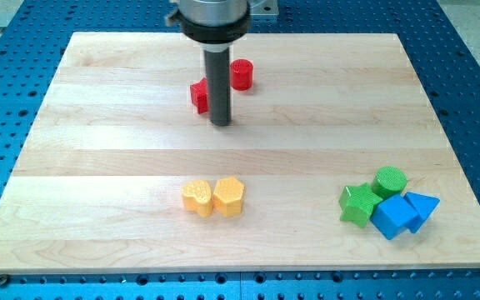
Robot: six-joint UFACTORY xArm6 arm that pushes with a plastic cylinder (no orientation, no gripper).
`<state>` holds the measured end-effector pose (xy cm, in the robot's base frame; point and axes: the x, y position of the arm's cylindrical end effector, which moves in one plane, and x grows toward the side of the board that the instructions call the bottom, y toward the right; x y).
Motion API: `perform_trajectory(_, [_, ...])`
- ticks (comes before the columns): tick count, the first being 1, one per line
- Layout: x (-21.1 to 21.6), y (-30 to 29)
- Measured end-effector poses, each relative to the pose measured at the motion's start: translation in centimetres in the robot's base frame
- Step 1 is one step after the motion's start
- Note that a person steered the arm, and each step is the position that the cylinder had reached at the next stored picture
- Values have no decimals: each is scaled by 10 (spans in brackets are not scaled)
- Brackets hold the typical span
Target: Place the red blocks diagonal to each other
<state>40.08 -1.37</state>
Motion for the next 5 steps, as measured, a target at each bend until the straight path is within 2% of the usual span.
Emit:
perform_trajectory(1, [-22, 13])
perform_trajectory(2, [-68, 13])
perform_trajectory(3, [-96, 18])
perform_trajectory(5, [-20, -6])
